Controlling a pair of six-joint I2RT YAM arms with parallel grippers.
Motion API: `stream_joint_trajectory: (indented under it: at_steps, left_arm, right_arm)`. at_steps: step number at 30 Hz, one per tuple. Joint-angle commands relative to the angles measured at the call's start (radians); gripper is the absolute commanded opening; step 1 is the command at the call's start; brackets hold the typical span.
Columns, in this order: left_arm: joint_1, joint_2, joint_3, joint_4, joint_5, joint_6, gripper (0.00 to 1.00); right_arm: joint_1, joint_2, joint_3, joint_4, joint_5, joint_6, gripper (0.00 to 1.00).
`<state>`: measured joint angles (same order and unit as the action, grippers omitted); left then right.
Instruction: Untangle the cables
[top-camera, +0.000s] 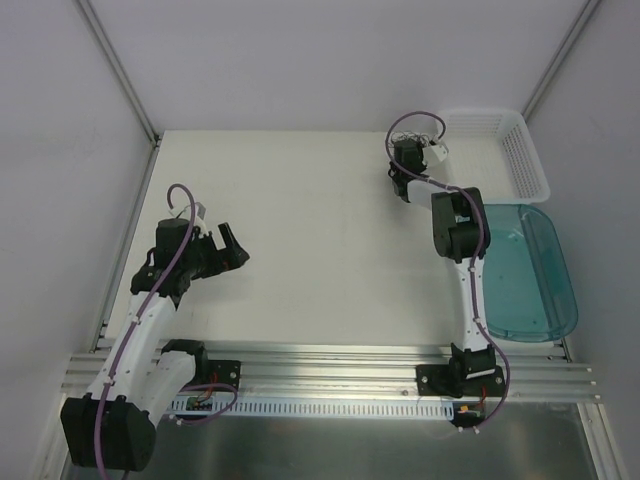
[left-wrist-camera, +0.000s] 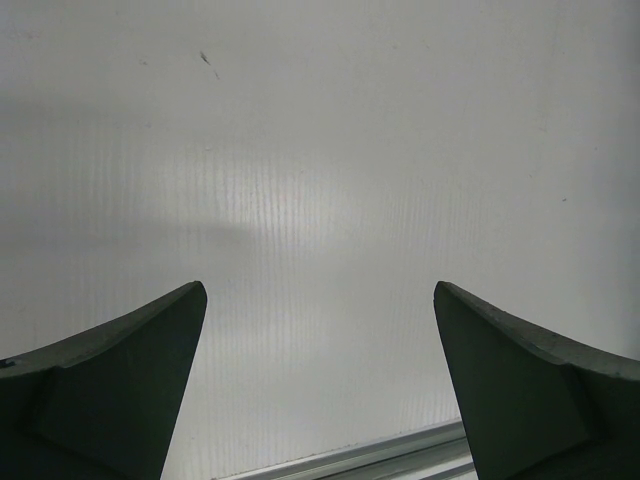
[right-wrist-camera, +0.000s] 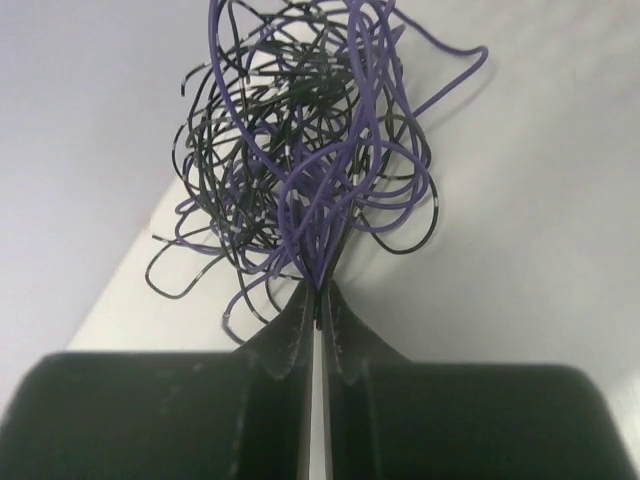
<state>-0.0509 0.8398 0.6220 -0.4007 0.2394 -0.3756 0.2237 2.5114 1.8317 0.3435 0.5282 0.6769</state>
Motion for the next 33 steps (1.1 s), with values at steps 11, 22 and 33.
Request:
stream_joint_trajectory:
  at_steps: [11, 22, 33]
  left_arm:
    - [0.005, -0.073, -0.004, 0.025, 0.075, 0.007, 0.99]
    - [0.002, 0.021, -0.005, 0.037, 0.236, -0.005, 0.99]
    - [-0.296, -0.08, -0.129, 0.114, 0.169, -0.241, 0.99]
  right_arm:
    - [0.245, -0.585, -0.672, -0.072, -0.518, -0.022, 0.01]
    - [0.58, -0.905, -0.946, -0.4, -0.789, -0.347, 0.28]
    - [0.721, -1.316, -0.977, -0.621, -0.468, -0.433, 0.65]
